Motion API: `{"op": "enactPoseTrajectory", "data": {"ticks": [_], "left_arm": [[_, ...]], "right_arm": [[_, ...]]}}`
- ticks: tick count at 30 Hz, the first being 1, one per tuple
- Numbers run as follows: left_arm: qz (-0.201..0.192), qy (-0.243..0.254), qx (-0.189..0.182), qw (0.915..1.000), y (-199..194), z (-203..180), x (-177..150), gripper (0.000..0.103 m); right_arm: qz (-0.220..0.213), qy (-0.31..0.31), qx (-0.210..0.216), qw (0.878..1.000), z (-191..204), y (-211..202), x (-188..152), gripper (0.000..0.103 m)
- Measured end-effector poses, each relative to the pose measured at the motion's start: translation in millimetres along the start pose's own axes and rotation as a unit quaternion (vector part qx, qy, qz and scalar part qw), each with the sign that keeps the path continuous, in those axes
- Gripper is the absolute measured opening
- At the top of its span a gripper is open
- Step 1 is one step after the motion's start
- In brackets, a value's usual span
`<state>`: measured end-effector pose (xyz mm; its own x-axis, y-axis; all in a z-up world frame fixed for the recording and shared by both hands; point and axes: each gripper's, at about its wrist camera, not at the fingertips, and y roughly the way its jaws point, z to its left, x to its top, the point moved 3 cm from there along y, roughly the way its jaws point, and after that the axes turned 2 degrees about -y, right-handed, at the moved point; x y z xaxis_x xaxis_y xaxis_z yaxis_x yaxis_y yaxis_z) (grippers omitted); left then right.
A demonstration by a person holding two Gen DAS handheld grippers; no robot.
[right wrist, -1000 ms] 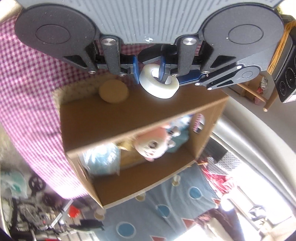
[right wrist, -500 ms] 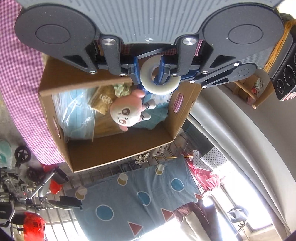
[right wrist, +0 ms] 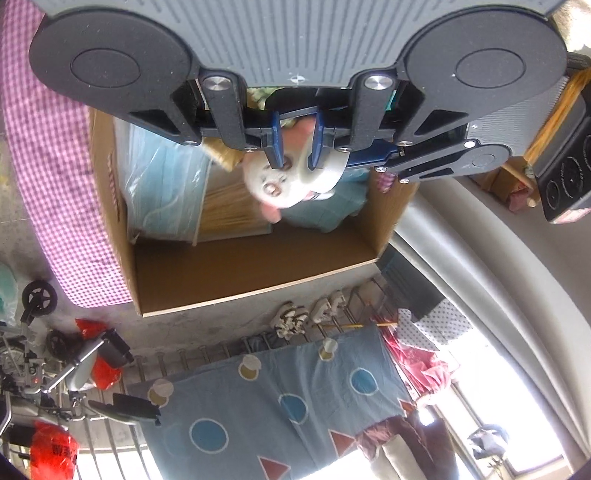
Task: Organize soft objects
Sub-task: 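Carry the tape roll into the box and release it by the mask pack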
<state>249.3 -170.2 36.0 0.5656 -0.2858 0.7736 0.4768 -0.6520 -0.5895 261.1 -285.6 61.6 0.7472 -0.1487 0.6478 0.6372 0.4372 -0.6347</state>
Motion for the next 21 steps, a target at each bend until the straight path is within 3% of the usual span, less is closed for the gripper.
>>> {"op": "enactPoseTrajectory", "data": {"ticks": [9,15,21], "left_arm": [[0.085,-0.013,-0.023,0.9960,82.3,22.2,38.0,0.054],[0.152,-0.042,-0.022,0.9873,127.2,38.6,38.3,0.054],[0.185,-0.060,-0.013,0.9809,142.3,48.1,34.1,0.054]], "right_arm": [[0.070,0.018,-0.035,0.997,-55.6,66.3,41.0,0.018],[0.129,0.044,-0.042,0.990,-85.0,107.9,49.0,0.018],[0.163,0.050,-0.038,0.985,-94.7,129.0,51.3,0.018]]}}
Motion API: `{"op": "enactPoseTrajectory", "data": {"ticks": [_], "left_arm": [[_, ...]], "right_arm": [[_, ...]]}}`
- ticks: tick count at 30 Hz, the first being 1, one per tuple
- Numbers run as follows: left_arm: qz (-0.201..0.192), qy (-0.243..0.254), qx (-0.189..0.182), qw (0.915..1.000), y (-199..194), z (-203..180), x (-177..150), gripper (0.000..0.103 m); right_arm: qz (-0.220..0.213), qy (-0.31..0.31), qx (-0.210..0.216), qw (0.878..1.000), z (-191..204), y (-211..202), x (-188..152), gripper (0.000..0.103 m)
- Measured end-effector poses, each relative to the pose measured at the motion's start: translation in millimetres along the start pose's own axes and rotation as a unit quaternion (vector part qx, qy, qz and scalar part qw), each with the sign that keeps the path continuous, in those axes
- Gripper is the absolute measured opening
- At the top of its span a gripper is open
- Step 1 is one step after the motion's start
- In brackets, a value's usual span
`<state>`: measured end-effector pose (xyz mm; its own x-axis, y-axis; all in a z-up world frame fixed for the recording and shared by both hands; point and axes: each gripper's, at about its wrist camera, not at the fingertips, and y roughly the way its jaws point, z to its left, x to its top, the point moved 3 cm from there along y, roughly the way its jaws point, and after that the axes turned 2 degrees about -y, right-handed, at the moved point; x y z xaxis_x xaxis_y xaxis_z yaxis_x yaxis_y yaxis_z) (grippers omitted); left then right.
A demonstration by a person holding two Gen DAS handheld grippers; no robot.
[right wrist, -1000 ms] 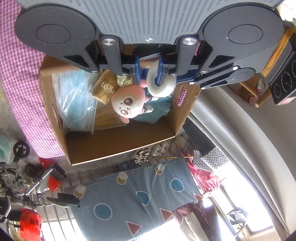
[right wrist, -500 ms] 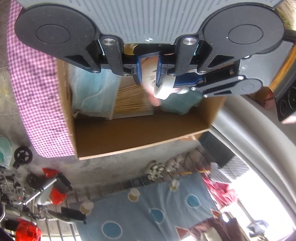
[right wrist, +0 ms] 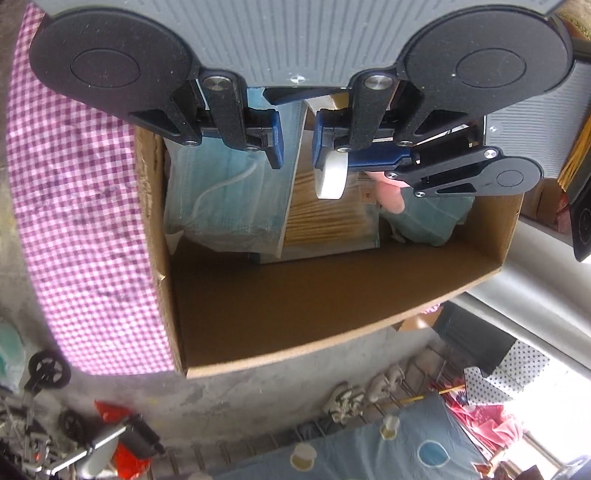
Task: Organize soft objects
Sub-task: 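Carry the tape roll into the box and release it by the mask pack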
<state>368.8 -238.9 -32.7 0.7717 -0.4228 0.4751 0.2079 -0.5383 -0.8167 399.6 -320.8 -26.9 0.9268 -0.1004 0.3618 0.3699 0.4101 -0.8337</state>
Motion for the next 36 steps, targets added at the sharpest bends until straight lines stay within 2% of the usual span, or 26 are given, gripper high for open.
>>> {"op": "enactPoseTrajectory", "data": {"ticks": [4,6,14,20,28,34,36], "left_arm": [[0.010,-0.005,0.019,0.9998,-2.8,4.6,-2.7,0.055],[0.015,-0.007,0.026,0.9995,-4.3,7.1,-4.4,0.059],[0.061,-0.011,0.047,0.9970,15.4,13.5,-2.0,0.070],[0.049,-0.011,0.046,0.9976,8.1,14.9,-0.8,0.074],[0.024,-0.016,0.040,0.9988,-14.7,12.3,0.9,0.078],[-0.023,-0.027,0.045,0.9984,-57.1,21.9,-6.7,0.084],[-0.043,-0.032,0.050,0.9973,-76.5,24.0,-12.7,0.091]], "right_arm": [[0.023,0.006,0.020,1.000,2.4,11.0,1.7,0.018],[0.034,0.005,0.022,0.999,2.9,17.9,2.6,0.019],[0.046,-0.030,-0.030,0.998,10.2,17.8,8.4,0.022],[0.019,-0.045,-0.049,0.998,10.3,6.4,16.4,0.030],[-0.019,-0.039,-0.049,0.998,8.8,-11.5,24.1,0.031],[-0.031,-0.032,-0.008,0.999,17.2,-14.1,28.4,0.031],[-0.026,-0.026,0.014,0.999,19.8,-12.1,29.7,0.031]]}}
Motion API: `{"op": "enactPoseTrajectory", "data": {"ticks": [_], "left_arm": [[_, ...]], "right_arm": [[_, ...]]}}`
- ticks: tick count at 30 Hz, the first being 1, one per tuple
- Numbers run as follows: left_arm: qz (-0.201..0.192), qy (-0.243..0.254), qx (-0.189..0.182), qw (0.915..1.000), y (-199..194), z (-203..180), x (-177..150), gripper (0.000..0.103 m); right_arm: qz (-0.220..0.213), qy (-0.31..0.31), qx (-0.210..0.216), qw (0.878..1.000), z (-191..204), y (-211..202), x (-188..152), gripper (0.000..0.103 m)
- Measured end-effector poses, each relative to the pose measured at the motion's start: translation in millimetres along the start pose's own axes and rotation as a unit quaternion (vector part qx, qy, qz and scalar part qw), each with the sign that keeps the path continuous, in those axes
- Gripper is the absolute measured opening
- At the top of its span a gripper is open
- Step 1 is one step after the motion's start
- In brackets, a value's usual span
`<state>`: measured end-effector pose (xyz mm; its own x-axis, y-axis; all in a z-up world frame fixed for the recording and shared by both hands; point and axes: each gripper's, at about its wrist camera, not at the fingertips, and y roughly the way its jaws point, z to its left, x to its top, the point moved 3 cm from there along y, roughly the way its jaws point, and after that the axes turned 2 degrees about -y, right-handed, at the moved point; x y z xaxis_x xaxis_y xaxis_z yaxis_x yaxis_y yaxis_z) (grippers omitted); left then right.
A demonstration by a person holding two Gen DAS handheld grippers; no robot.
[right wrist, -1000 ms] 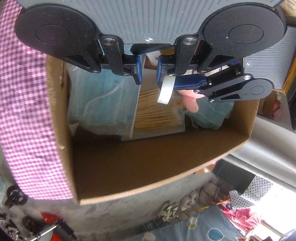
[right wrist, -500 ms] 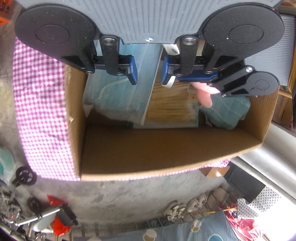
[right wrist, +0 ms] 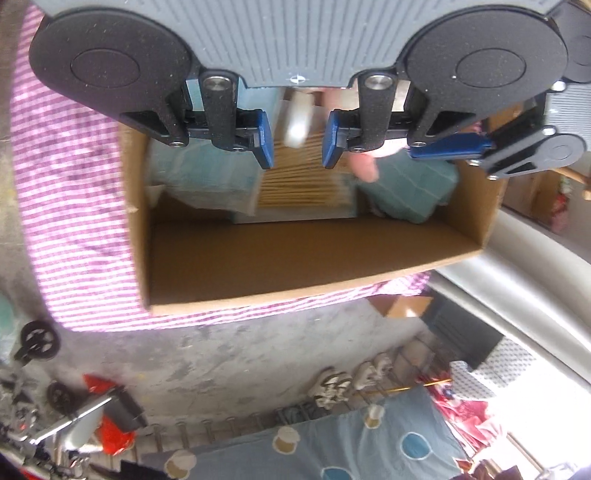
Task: Organize soft objects
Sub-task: 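Carry the tape roll into the box and release it by the mask pack, then move the right gripper out of the box to the tan round disc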
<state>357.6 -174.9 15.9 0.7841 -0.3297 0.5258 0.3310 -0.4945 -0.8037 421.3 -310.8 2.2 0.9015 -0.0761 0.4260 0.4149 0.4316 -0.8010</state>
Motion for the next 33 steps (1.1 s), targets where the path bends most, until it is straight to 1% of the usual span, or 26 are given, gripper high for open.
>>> {"op": "enactPoseTrajectory", "data": {"ticks": [2,5,8,10,12,14,16,20,25,29,33], "left_arm": [[-0.022,-0.008,0.001,0.9997,-20.3,5.9,-5.4,0.097],[-0.058,-0.021,0.012,0.9980,-49.7,16.8,-17.7,0.099],[-0.090,-0.043,0.022,0.9948,-78.0,30.0,-33.3,0.102],[-0.112,-0.065,0.017,0.9914,-94.8,41.0,-43.3,0.102],[-0.129,-0.083,0.014,0.9881,-108.6,49.4,-55.9,0.102],[-0.142,-0.101,0.008,0.9847,-119.1,57.5,-68.9,0.102],[-0.150,-0.121,0.004,0.9812,-128.0,67.0,-81.0,0.102],[-0.163,-0.144,0.001,0.9761,-139.8,75.4,-100.9,0.102],[-0.189,-0.149,-0.013,0.9705,-160.5,73.4,-123.1,0.102],[-0.201,-0.143,-0.027,0.9687,-170.2,65.4,-138.6,0.102],[-0.193,-0.134,-0.052,0.9707,-164.9,52.7,-152.0,0.102]], "right_arm": [[0.007,0.007,0.022,1.000,2.9,3.5,0.1,0.031],[0.021,0.016,0.048,0.999,7.1,11.0,-1.6,0.031],[0.040,0.022,0.057,0.997,9.2,22.9,-6.9,0.031],[0.057,0.030,0.052,0.997,5.8,32.8,-11.9,0.030],[0.072,0.037,0.032,0.996,-1.1,41.5,-16.9,0.031],[0.078,0.046,0.018,0.996,-9.4,43.9,-21.5,0.030],[0.076,0.058,0.015,0.995,-13.8,41.7,-24.1,0.031],[0.050,0.067,0.026,0.996,-9.9,19.3,-29.4,0.031],[-0.018,0.053,0.055,0.997,10.5,-46.4,-52.1,0.031],[-0.069,0.052,0.077,0.993,21.7,-108.3,-96.3,0.031],[-0.092,0.074,0.093,0.989,26.7,-146.2,-152.1,0.031]]}}
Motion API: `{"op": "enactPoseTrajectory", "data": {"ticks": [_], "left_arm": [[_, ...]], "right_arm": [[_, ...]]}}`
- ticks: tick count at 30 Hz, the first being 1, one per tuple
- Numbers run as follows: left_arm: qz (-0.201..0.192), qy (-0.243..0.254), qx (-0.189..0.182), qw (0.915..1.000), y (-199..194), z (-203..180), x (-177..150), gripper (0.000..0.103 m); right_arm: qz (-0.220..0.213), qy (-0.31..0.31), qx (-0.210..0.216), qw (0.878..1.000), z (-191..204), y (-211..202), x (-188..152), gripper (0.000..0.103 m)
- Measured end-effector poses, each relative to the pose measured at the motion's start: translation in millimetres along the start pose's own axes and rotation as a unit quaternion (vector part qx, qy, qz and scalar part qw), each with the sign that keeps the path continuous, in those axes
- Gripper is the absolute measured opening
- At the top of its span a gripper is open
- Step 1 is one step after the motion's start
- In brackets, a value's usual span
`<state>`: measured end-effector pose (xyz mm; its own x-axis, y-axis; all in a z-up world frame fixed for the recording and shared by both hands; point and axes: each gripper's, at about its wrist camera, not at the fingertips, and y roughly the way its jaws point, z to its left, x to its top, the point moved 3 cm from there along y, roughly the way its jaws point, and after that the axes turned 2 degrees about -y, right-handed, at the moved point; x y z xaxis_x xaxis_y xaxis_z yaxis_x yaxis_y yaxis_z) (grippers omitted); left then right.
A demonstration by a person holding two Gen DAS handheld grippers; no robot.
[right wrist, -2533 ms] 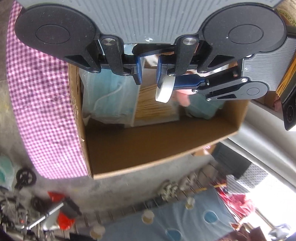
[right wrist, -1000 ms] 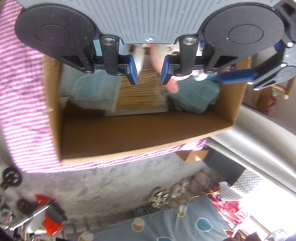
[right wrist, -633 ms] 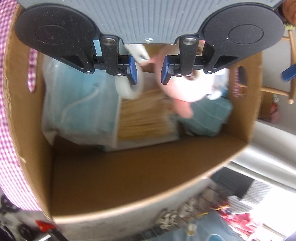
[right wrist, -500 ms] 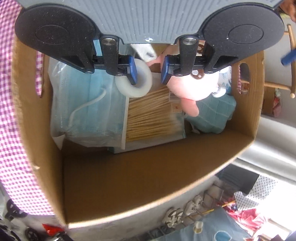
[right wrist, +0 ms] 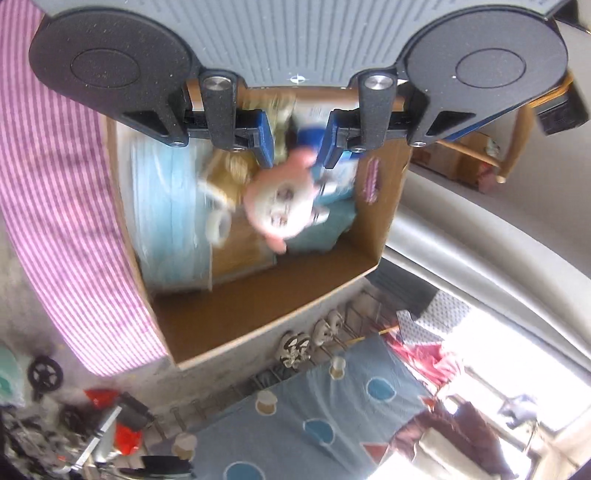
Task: Organize soft objects
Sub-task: 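Move the right gripper out of the box to the tan round disc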
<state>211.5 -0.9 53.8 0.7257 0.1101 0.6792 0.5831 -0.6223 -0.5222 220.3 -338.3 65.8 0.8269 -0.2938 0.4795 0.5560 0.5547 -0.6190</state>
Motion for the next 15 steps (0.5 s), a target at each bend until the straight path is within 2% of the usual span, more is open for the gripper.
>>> {"op": "enactPoseTrajectory", "data": {"ticks": [4,8,11,12,15], "left_arm": [[0.033,0.010,-0.023,0.9991,10.9,-13.4,-27.6,0.102],[0.078,0.042,-0.038,0.9953,36.3,-35.1,-70.3,0.102],[0.115,0.092,-0.029,0.9887,65.2,-53.2,-102.1,0.100],[0.122,0.115,-0.024,0.9855,75.1,-60.1,-113.0,0.097],[0.137,0.178,0.000,0.9744,102.7,-74.7,-135.3,0.095]], "right_arm": [[-0.009,0.034,0.003,0.999,-6.2,-24.6,-58.5,0.031],[-0.014,0.064,-0.007,0.998,-17.2,-23.3,-110.9,0.031],[-0.016,0.065,-0.035,0.997,-25.3,-8.5,-134.1,0.031],[-0.019,0.064,-0.049,0.997,-28.1,-3.1,-138.3,0.031],[-0.035,0.049,-0.068,0.996,-34.8,5.6,-140.9,0.031]]}}
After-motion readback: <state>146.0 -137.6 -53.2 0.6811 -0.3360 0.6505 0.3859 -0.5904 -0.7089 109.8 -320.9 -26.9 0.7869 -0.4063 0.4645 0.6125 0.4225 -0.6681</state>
